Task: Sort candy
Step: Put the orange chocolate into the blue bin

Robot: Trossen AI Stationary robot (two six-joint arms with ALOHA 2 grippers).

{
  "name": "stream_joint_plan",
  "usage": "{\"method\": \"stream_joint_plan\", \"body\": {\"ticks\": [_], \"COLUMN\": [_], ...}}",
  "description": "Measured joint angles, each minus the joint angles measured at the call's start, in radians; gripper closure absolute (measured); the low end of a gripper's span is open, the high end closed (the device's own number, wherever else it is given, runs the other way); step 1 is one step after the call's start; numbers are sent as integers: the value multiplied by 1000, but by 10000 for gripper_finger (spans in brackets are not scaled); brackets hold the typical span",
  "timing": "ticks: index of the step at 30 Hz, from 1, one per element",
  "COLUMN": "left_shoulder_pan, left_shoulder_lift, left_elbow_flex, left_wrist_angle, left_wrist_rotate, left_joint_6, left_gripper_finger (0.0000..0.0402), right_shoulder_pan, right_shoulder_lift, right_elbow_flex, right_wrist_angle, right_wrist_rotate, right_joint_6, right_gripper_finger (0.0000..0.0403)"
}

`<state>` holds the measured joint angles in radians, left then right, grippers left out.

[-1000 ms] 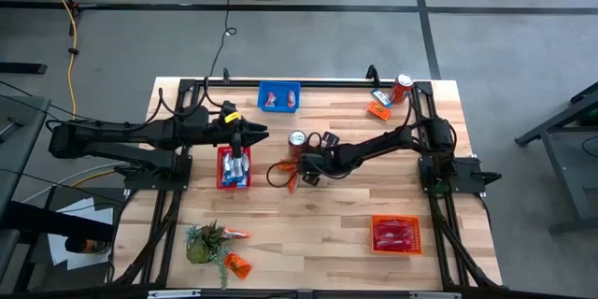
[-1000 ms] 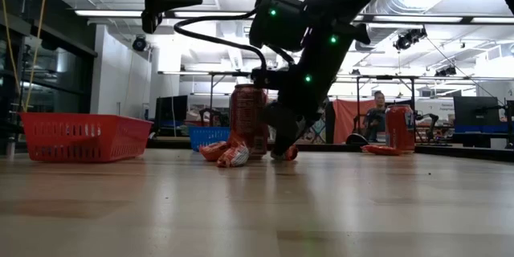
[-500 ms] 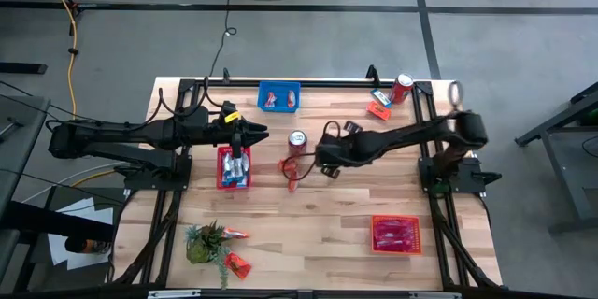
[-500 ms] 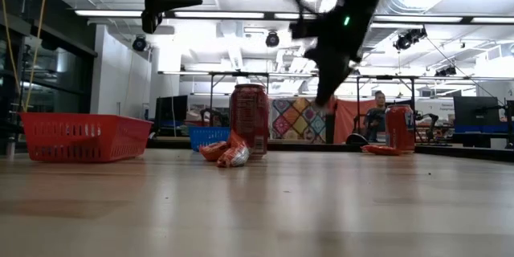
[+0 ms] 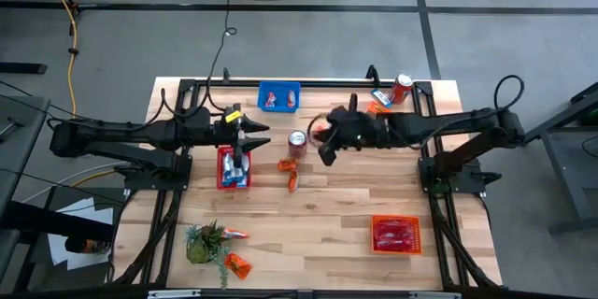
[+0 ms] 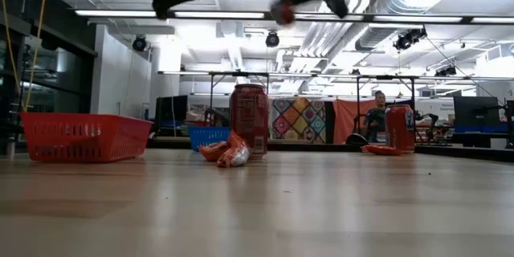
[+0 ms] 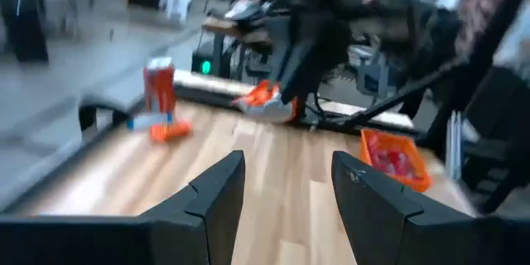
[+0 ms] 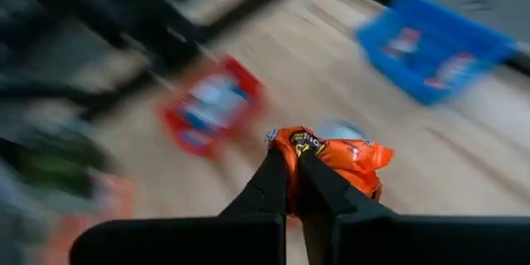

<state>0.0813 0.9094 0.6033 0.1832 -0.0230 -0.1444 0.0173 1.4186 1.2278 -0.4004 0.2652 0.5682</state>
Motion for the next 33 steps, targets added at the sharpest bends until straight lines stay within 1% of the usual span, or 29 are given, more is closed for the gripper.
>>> {"method": "stream_joint_plan", "body": {"ticks": [3, 6, 9, 12, 17, 24, 28, 33], "left_shoulder_pan": [-34, -73, -104, -123, -129, -129, -131, -136], "left_shoulder_lift": [31, 71, 118, 167, 238, 308, 322, 321], "left_elbow_flex": [0, 2, 28, 63, 115, 158, 159, 158], "left_wrist_angle": [73, 130, 133, 136, 137, 145, 220, 243], "left_wrist_rotate": [-1, -30, -88, -164, -216, -216, -216, -207], "left_joint_6": [152, 280, 382, 450, 527, 567, 566, 566], "left_gripper_finger": [232, 232, 232, 232, 232, 232, 232, 232], "right_shoulder_pan": [-19, -24, -24, -24, -20, -20, -20, -20], "right_shoulder_lift": [0, 10, 18, 28, 41, 44, 44, 42], "right_elbow_flex": [0, 0, 1, 1, 2, 1, 1, 2], "right_wrist_angle": [150, 255, 323, 350, 382, 382, 386, 398], "right_wrist_rotate": [-99, -153, -200, -259, -274, -274, -274, -274], "right_joint_6": [61, 89, 114, 136, 148, 148, 139, 127], "right_gripper_finger": [402, 402, 402, 402, 402, 402, 402, 402]}}
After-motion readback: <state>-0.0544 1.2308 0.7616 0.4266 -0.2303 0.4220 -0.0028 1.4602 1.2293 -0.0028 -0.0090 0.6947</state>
